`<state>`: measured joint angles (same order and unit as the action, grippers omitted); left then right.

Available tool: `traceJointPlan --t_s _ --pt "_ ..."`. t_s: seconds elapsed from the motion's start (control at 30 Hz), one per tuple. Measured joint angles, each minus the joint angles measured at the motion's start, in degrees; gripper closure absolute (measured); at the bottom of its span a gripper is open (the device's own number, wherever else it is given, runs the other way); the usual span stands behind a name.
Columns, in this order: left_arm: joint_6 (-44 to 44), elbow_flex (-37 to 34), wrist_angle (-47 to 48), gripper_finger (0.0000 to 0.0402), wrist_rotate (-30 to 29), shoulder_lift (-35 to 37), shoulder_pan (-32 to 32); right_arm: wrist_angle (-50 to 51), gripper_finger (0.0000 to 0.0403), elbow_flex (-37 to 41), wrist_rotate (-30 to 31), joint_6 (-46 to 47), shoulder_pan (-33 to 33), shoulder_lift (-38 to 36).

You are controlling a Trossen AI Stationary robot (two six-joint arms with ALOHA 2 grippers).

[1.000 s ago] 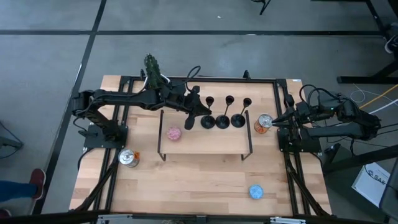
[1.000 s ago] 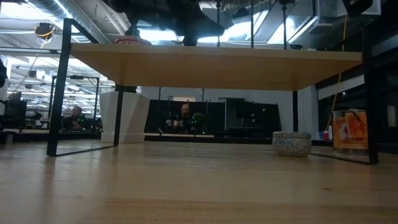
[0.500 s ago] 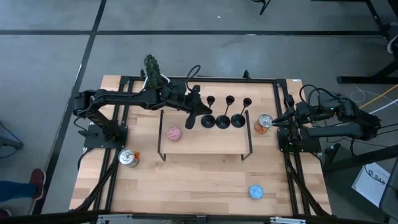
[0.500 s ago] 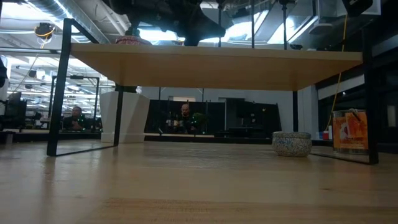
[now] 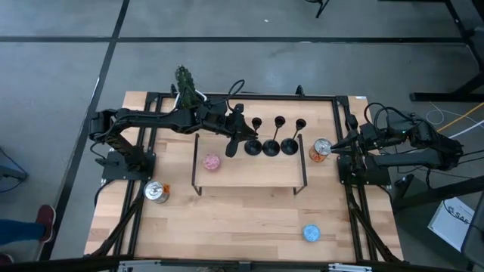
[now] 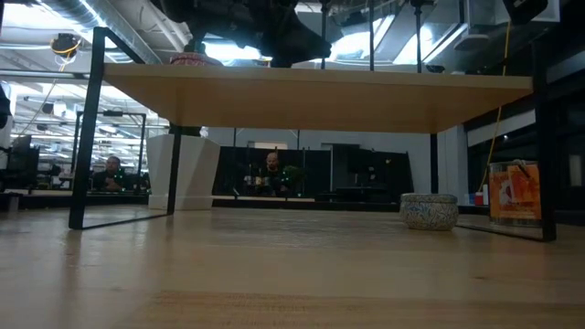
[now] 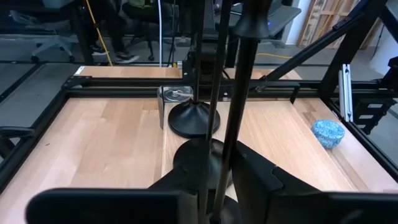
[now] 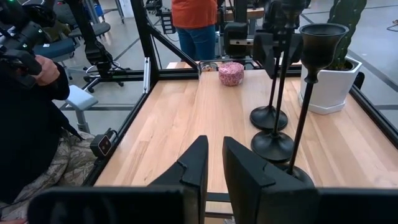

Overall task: Pick & Place candle stick holders
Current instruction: Adjust the black candle holders on the shelf

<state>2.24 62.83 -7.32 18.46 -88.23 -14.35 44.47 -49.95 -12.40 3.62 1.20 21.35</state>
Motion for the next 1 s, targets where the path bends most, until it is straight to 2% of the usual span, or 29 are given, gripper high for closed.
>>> traceJointPlan --t_s 0.6,0.8,1.0 --pt "0.0 0.0 -0.1 0.0244 0.0 1.5 0.4 0.0 0.035 0.0 0.0 0.0 0.0 0.0" --pt "0.5 0.0 6.3 0.0227 0.1 4.5 0.3 0.0 0.035 0.0 0.0 0.0 0.0 0.0" --pt "6.8 0.0 13.7 0.0229 0.0 9.7 1.7 0.0 0.035 0.0 -0.1 0.0 0.0 0.0"
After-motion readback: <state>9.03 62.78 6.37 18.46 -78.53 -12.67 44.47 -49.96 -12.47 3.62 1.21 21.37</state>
